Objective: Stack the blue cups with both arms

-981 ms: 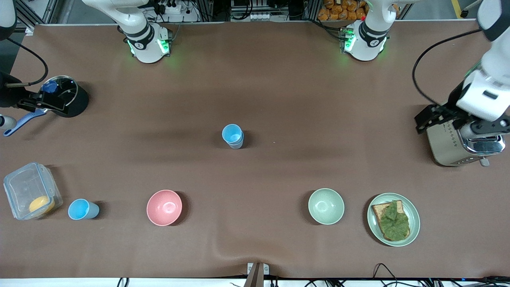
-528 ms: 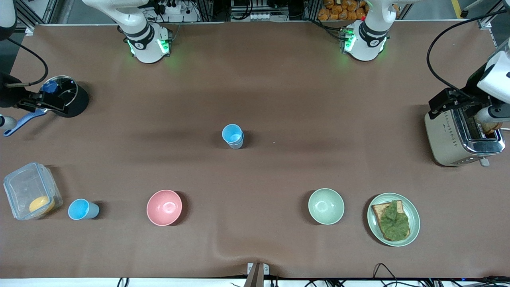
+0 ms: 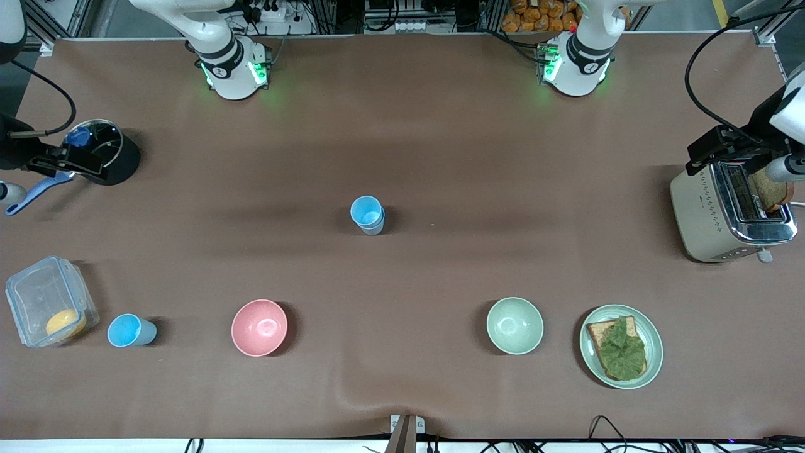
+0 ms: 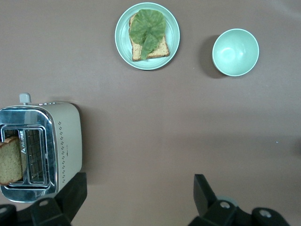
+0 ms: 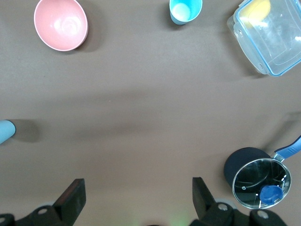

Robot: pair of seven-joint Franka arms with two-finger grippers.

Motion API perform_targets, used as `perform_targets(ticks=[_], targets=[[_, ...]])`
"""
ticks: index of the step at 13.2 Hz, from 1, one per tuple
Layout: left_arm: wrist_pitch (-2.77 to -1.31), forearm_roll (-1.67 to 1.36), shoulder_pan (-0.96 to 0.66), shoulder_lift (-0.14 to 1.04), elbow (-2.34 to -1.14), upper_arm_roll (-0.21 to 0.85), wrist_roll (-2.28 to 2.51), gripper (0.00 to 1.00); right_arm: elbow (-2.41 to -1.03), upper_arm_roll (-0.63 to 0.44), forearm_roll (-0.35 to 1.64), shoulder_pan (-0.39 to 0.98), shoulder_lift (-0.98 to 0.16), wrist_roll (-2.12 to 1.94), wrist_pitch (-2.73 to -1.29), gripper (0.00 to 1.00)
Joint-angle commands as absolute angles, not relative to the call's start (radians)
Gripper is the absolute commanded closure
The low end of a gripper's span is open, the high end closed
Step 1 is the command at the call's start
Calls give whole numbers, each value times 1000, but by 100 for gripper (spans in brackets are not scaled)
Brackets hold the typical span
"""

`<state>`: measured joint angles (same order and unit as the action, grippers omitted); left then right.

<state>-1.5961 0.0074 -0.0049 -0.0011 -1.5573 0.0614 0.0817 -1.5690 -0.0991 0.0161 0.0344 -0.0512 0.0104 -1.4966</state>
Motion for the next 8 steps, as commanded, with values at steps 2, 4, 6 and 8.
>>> perform_targets(ticks=[2,4,6,8], targets=[[-1572,-20,-17,-20,-1566,55,66,0,-1577,-89,-2,23,-46,6,-1502,0],[-1542,-18,-21,-11,-1546,58,77,0,-1577,-89,0,23,-46,5,-1502,0],[-1536,-17,-23,-9,-1546,60,77,0,-1577,-89,0,23,-46,5,-1502,0],[-1537,-14,-25,-9,-1546,60,78,0,-1577,-89,0,23,-46,6,-1502,0]])
